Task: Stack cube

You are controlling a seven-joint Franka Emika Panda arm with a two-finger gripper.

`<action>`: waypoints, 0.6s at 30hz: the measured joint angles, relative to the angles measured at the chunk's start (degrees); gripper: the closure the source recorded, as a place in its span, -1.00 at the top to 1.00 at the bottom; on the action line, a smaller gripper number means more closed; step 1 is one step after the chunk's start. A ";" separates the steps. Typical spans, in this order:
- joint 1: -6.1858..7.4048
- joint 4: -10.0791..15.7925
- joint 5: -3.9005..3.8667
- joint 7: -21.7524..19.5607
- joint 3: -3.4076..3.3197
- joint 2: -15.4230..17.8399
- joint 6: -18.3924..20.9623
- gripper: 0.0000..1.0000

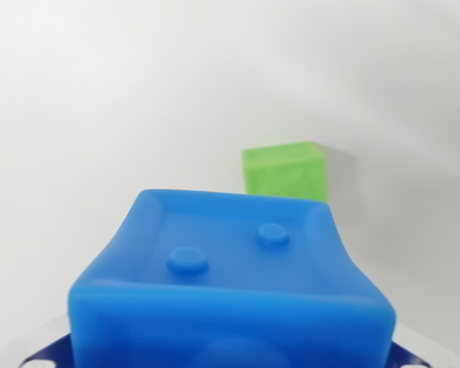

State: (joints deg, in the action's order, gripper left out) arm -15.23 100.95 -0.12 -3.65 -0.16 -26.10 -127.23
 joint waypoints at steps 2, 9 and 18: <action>-0.22 -0.25 0.00 0.71 0.00 -0.09 0.16 -1.00; -1.35 -1.41 0.00 4.07 0.00 -0.55 0.90 -1.00; -2.59 -2.77 0.00 7.85 -0.01 -1.03 1.71 -1.00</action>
State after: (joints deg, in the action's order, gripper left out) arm -17.81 98.19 -0.12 4.20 -0.16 -27.13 -125.52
